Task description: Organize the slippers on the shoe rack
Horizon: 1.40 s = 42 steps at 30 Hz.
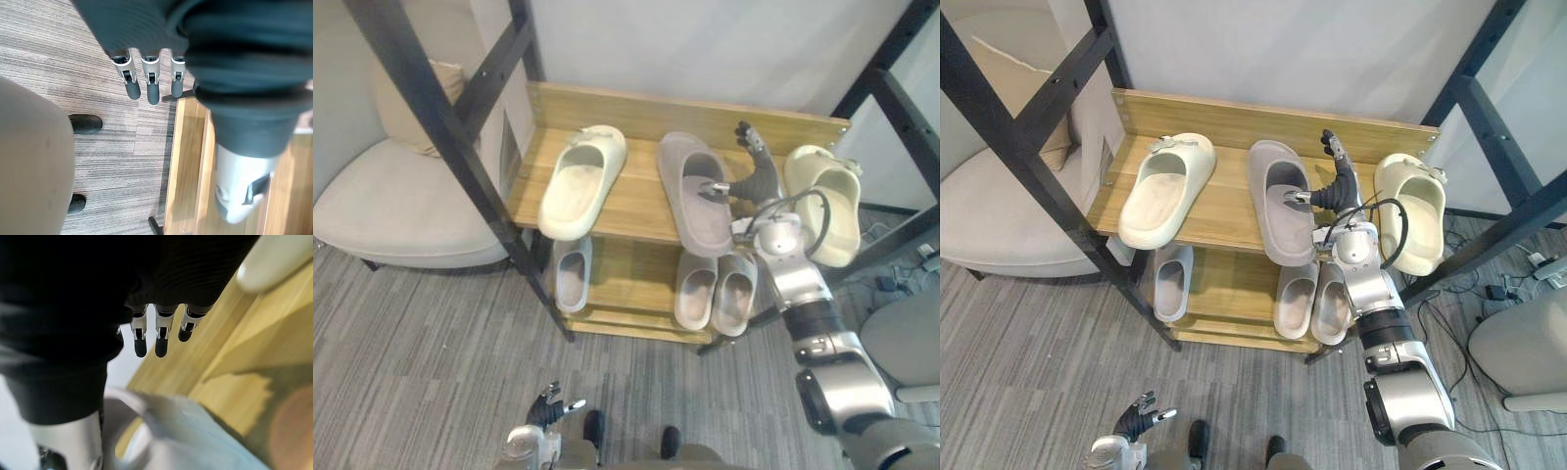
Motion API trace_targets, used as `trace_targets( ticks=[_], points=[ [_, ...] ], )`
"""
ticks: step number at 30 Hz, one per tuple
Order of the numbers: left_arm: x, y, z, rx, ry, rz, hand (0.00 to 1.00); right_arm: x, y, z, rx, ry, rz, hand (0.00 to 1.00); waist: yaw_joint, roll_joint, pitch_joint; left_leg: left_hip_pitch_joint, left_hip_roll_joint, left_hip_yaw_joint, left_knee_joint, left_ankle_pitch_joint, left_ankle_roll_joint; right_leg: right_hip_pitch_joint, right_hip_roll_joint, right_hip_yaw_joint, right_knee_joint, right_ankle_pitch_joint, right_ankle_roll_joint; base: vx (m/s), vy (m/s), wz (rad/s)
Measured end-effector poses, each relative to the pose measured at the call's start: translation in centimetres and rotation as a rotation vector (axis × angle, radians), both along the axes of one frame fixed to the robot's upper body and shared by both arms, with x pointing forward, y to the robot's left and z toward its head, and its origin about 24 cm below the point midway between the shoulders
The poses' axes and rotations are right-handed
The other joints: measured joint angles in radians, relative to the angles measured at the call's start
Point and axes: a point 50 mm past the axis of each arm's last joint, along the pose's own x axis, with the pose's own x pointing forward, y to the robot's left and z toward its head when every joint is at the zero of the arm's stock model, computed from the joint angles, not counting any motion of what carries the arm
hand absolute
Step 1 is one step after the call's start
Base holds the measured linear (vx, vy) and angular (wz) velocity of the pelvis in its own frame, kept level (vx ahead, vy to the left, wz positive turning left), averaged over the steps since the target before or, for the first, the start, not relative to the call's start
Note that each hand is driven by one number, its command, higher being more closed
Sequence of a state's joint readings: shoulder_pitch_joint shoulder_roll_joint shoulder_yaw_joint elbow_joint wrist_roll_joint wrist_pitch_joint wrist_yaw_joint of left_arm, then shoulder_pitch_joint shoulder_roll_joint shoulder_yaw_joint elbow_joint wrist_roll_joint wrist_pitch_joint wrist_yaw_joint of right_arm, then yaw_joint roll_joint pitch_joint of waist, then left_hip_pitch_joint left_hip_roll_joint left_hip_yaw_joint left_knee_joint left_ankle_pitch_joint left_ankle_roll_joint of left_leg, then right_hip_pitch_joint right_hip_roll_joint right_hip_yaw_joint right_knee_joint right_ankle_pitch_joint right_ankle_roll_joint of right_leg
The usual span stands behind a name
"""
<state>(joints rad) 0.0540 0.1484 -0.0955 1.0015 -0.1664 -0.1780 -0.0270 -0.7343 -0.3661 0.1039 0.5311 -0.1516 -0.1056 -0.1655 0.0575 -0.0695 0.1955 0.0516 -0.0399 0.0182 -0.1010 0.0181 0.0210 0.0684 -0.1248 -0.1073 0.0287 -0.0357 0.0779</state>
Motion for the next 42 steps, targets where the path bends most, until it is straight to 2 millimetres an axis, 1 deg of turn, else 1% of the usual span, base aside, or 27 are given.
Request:
trace_targets(
  ticks=[2, 3, 5, 8, 13, 18, 21, 25, 28, 30, 32, 34, 35, 36, 38, 42],
  points=[
    [0.3, 0.2, 0.2, -0.003, -0.023, 0.011, 0.00, 0.4, 0.7, 1.0, -0.012, -0.019, 0.026, 0.00, 0.004, -0.005, 0.021, -0.001, -0.001, -0.001, 0.000, 0.002, 0.002, 0.000, 0.000, -0.001, 0.000, 0.001, -0.002, -0.03, 0.012, 0.02],
    [0.5, 0.2, 0.3, -0.002, -0.030, 0.010, 0.00, 0.6, 1.2, 1.5, -0.023, -0.029, 0.044, 1.00, 0.004, -0.008, 0.031, -0.003, -0.001, -0.001, 0.000, 0.004, 0.001, -0.002, 0.000, -0.001, 0.000, 0.002, -0.004, -0.04, 0.003, 0.00],
    [0.5, 0.3, 0.4, 0.000, -0.032, 0.012, 0.00, 0.9, 1.8, 1.9, -0.033, -0.027, 0.066, 1.00, 0.004, -0.011, 0.034, -0.008, -0.001, -0.001, 0.000, 0.005, 0.001, -0.007, 0.000, -0.002, 0.000, 0.002, -0.004, -0.04, 0.003, -0.01],
    [0.6, 0.4, 0.4, -0.003, -0.035, 0.021, 0.00, 1.2, 2.0, 2.4, -0.028, -0.031, 0.080, 1.00, 0.004, -0.012, 0.039, -0.018, -0.003, 0.000, -0.001, 0.012, -0.002, -0.016, 0.000, -0.003, 0.000, 0.002, -0.004, -0.05, -0.001, -0.01],
    [1.5, 0.4, 0.7, -0.004, -0.058, 0.017, 0.00, 1.8, 1.8, 4.3, 0.009, -0.060, 0.080, 1.00, 0.011, -0.014, 0.079, -0.023, 0.003, -0.008, -0.003, 0.027, -0.013, -0.016, 0.005, -0.026, 0.000, -0.001, -0.005, -0.08, -0.026, 0.05],
    [1.6, 0.4, 0.7, -0.004, -0.060, 0.017, 0.00, 1.8, 1.5, 4.6, 0.031, -0.068, 0.090, 1.00, 0.012, -0.016, 0.080, -0.030, 0.009, -0.016, -0.008, 0.034, -0.022, -0.017, 0.012, -0.037, -0.005, -0.006, -0.007, -0.05, -0.033, 0.06],
    [1.6, 0.4, 0.7, -0.003, -0.059, 0.017, 0.00, 1.1, 1.8, 4.4, 0.041, -0.090, 0.116, 1.00, 0.011, -0.016, 0.080, -0.030, 0.011, -0.012, -0.006, 0.037, -0.026, -0.013, 0.014, -0.034, -0.015, -0.006, -0.006, -0.01, -0.012, -0.03],
    [1.5, 0.5, 0.7, -0.002, -0.048, 0.017, 0.00, -0.4, 2.0, 3.7, 0.056, -0.127, 0.157, 1.00, 0.001, -0.017, 0.079, -0.025, 0.013, 0.000, -0.003, 0.037, -0.027, -0.012, 0.016, -0.023, -0.017, -0.006, -0.006, -0.01, -0.004, -0.07],
    [1.3, 0.6, 0.6, 0.001, -0.040, 0.017, 0.00, -2.4, 2.0, 2.5, 0.068, -0.146, 0.188, 1.00, -0.010, -0.019, 0.078, -0.013, 0.015, 0.002, -0.003, 0.036, -0.027, -0.001, 0.015, -0.020, -0.017, -0.006, -0.006, 0.00, 0.001, -0.01],
    [1.3, 0.6, 0.6, 0.000, -0.039, 0.016, 0.00, -4.0, 1.8, 2.3, 0.085, -0.179, 0.201, 1.00, -0.013, -0.020, 0.077, -0.012, 0.016, 0.003, -0.003, 0.036, -0.027, -0.001, 0.015, -0.018, -0.017, -0.005, -0.005, -0.02, 0.001, -0.02],
    [1.2, 0.6, 0.5, 0.001, -0.034, 0.016, 0.00, -5.4, 1.7, 2.3, 0.096, -0.216, 0.216, 1.00, -0.020, -0.021, 0.073, -0.011, 0.020, 0.012, -0.003, 0.036, -0.027, -0.004, 0.015, -0.007, -0.016, -0.003, -0.003, -0.05, 0.004, -0.14],
    [1.0, 0.6, 0.4, 0.003, -0.021, 0.015, 0.00, -6.7, 2.2, 2.8, 0.100, -0.269, 0.252, 1.00, -0.022, -0.021, 0.059, -0.012, 0.022, 0.030, -0.003, 0.035, -0.027, -0.015, 0.016, 0.014, -0.016, 0.001, -0.001, -0.05, 0.009, -0.27],
    [0.9, 0.6, 0.3, 0.005, -0.017, 0.009, 0.00, -7.2, 2.4, 3.0, 0.101, -0.292, 0.268, 1.00, -0.030, -0.021, 0.053, -0.012, 0.022, 0.031, -0.003, 0.035, -0.027, -0.016, 0.016, 0.016, -0.016, 0.002, -0.002, -0.05, 0.006, -0.14],
    [0.6, 0.7, 0.1, 0.008, 0.000, 0.003, 0.00, -8.1, 2.5, 3.2, 0.111, -0.325, 0.284, 1.00, -0.044, -0.022, 0.041, -0.012, 0.023, 0.031, -0.003, 0.035, -0.027, -0.015, 0.016, 0.016, -0.016, 0.003, -0.002, -0.04, -0.001, -0.03],
    [0.1, 0.7, -0.1, 0.006, 0.026, 0.000, 0.00, -9.3, 2.5, 3.4, 0.140, -0.368, 0.299, 1.00, -0.057, -0.023, 0.018, -0.008, 0.025, 0.035, -0.003, 0.035, -0.027, -0.015, 0.018, 0.021, -0.015, 0.003, -0.003, -0.03, -0.003, -0.08],
    [-0.6, 0.7, -0.4, 0.003, 0.054, -0.007, 0.00, -11.4, 2.8, 2.9, 0.142, -0.388, 0.349, 1.00, -0.060, -0.019, -0.018, 0.005, 0.030, 0.051, -0.003, 0.034, -0.029, -0.013, 0.022, 0.033, -0.011, 0.004, -0.004, -0.03, -0.005, -0.13]
  ],
)
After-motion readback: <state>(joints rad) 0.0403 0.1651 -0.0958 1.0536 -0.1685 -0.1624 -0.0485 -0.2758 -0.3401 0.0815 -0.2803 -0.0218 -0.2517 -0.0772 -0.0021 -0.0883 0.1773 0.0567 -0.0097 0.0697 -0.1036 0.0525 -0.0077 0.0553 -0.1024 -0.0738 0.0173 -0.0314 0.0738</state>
